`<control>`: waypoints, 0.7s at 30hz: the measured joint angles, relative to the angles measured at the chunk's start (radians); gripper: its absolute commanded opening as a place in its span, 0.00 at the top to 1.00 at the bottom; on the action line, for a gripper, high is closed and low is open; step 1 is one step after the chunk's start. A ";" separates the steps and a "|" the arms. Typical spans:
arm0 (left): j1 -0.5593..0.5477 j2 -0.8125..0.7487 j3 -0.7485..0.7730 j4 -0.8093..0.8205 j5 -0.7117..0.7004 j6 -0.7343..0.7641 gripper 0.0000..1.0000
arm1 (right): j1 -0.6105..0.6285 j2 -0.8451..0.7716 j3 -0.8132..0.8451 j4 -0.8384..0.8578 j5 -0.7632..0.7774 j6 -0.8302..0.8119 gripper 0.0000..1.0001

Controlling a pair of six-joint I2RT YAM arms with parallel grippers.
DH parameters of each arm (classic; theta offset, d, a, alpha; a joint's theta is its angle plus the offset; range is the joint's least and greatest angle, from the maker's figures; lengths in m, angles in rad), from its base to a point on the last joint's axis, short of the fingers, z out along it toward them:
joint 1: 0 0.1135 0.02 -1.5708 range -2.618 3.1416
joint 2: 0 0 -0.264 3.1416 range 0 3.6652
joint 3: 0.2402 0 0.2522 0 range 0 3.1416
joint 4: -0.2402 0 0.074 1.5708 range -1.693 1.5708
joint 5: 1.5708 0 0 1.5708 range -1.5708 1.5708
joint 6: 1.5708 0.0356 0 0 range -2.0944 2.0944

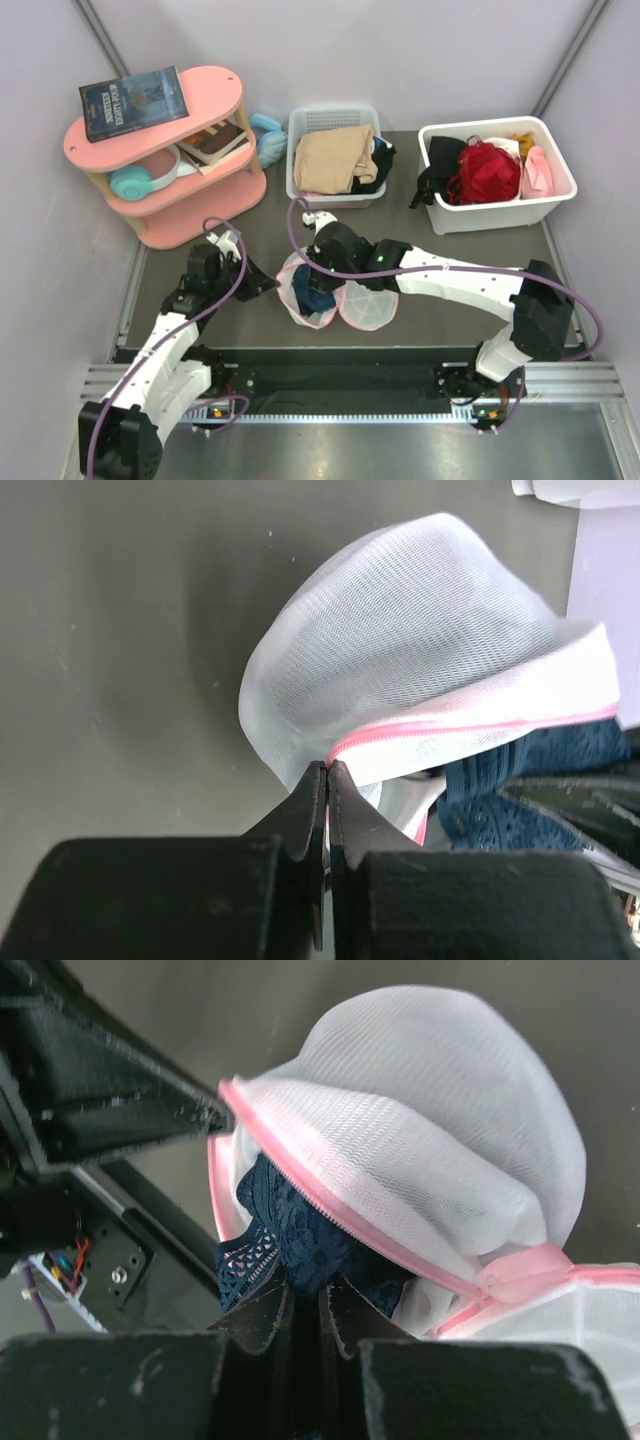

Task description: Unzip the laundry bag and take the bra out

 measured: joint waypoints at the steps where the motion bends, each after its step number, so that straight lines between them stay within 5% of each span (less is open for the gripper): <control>1: 0.000 0.006 0.003 0.003 -0.002 0.000 1.00 | 0.000 -0.008 -0.008 0.003 -0.011 -0.007 1.00; 14: 0.000 0.071 0.032 0.072 -0.022 -0.030 1.00 | 0.007 -0.014 -0.042 -0.044 -0.178 -0.085 1.00; 21: 0.000 0.090 0.032 0.084 -0.025 -0.031 1.00 | 0.007 -0.026 -0.022 -0.084 -0.141 -0.083 1.00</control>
